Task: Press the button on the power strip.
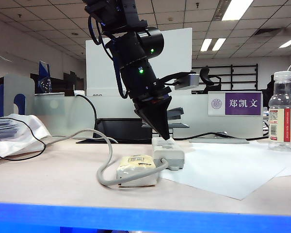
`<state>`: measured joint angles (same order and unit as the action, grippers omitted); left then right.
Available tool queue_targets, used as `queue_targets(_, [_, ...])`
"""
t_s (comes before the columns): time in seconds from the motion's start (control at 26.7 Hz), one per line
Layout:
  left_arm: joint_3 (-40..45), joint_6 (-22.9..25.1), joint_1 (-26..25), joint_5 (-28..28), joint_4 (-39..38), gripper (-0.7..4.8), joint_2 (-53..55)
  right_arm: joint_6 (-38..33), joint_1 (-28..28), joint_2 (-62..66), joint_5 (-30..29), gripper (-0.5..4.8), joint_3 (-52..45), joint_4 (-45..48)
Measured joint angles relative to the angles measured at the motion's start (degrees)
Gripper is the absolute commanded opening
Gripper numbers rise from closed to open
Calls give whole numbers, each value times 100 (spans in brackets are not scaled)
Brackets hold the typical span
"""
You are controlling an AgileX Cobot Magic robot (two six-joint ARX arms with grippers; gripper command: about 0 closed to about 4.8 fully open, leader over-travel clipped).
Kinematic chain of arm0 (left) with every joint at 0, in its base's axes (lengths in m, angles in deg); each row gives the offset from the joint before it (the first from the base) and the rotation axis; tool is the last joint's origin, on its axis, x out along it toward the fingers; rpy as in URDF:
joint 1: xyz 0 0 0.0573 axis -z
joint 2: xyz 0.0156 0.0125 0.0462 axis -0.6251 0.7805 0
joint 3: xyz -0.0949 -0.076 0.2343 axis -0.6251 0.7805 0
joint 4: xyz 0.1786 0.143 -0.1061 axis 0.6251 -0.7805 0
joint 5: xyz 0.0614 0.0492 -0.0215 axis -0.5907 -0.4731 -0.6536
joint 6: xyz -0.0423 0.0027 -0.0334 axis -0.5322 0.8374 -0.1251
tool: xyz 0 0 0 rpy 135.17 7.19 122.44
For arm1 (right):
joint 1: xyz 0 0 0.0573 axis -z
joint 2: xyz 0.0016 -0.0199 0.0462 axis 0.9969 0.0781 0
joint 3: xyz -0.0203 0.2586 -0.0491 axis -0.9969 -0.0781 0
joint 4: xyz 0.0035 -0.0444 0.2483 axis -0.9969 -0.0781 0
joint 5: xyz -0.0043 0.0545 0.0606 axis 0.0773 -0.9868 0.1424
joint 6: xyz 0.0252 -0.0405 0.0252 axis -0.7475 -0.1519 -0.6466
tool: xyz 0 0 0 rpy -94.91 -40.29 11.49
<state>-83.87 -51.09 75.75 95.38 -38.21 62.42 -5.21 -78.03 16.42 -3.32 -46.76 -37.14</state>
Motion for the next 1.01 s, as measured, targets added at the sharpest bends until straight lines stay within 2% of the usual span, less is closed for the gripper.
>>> queue_targets(1.01, [15,96,0,-42,-48,-5,129,0,0,0,0,3,-2,-2])
